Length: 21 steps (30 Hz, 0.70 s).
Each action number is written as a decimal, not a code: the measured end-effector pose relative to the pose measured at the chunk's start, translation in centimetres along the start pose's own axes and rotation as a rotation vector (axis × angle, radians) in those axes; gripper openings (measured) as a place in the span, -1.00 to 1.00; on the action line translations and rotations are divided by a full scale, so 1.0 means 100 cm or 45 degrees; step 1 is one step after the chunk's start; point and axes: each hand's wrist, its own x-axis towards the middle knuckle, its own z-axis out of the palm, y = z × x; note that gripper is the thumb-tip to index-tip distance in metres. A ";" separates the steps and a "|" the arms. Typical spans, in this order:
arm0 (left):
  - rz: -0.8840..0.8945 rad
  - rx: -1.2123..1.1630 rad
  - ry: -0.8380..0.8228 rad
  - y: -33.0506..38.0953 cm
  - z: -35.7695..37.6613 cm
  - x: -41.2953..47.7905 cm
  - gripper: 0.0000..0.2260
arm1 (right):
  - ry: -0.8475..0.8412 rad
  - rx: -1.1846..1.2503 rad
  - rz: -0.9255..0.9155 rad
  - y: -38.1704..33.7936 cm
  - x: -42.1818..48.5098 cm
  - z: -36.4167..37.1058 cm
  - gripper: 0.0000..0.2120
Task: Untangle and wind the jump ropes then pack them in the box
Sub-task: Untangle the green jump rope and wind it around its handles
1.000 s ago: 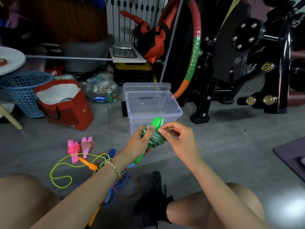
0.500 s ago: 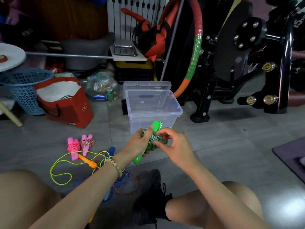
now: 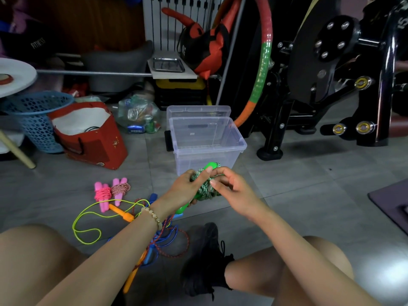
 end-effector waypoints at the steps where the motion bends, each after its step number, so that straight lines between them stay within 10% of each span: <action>1: -0.002 -0.002 -0.006 0.000 0.000 0.000 -0.36 | -0.020 -0.005 -0.001 -0.001 0.000 0.001 -0.89; 14: -0.122 -0.444 0.177 0.001 0.014 0.006 -0.43 | 0.538 -0.248 -0.305 0.003 0.000 0.019 -0.82; 21: -0.208 -0.472 0.096 0.003 0.009 0.003 -0.40 | 0.461 -0.325 -0.353 0.004 0.001 0.021 -0.86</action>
